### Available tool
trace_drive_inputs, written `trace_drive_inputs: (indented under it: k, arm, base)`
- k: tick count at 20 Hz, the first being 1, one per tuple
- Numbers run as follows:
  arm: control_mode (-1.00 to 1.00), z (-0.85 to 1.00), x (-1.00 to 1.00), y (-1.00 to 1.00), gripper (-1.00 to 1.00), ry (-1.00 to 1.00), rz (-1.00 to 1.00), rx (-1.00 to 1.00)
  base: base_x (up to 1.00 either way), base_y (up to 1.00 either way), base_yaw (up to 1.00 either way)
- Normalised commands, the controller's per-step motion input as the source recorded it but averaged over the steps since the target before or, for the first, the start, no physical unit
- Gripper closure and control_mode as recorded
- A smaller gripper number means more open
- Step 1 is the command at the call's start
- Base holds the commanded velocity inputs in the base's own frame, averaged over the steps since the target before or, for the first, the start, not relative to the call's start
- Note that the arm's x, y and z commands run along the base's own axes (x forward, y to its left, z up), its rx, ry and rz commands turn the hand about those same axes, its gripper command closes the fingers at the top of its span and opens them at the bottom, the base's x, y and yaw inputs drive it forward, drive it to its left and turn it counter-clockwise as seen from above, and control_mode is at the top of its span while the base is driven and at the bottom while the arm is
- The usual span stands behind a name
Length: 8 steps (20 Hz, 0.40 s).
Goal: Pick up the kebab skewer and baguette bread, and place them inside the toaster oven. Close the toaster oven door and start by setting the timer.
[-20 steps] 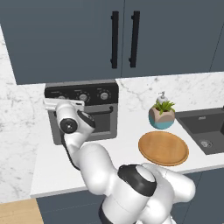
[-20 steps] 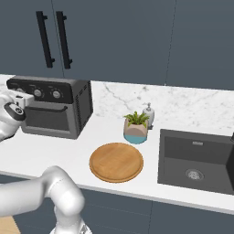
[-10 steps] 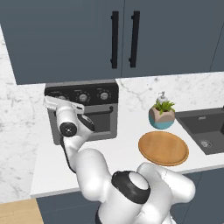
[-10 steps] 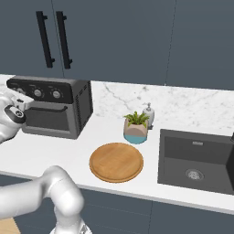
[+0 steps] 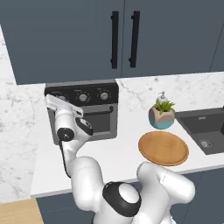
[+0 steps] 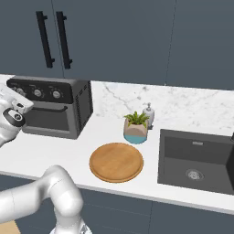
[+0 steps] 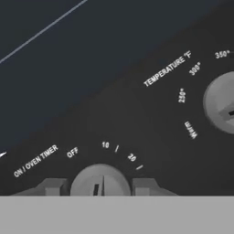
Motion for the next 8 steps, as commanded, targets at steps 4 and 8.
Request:
trace_drive_inputs:
  k: [4,8]
  arm:
    - [-1.00,-0.02,-0.08,0.00,1.00,0.00,-0.12,0.20]
    - [-1.00,-0.02,-0.05,0.00,1.00,0.00,-0.13,0.18]
  base:
    - [0.00,0.00,0.00]
    - [0.00,0.00,0.00]
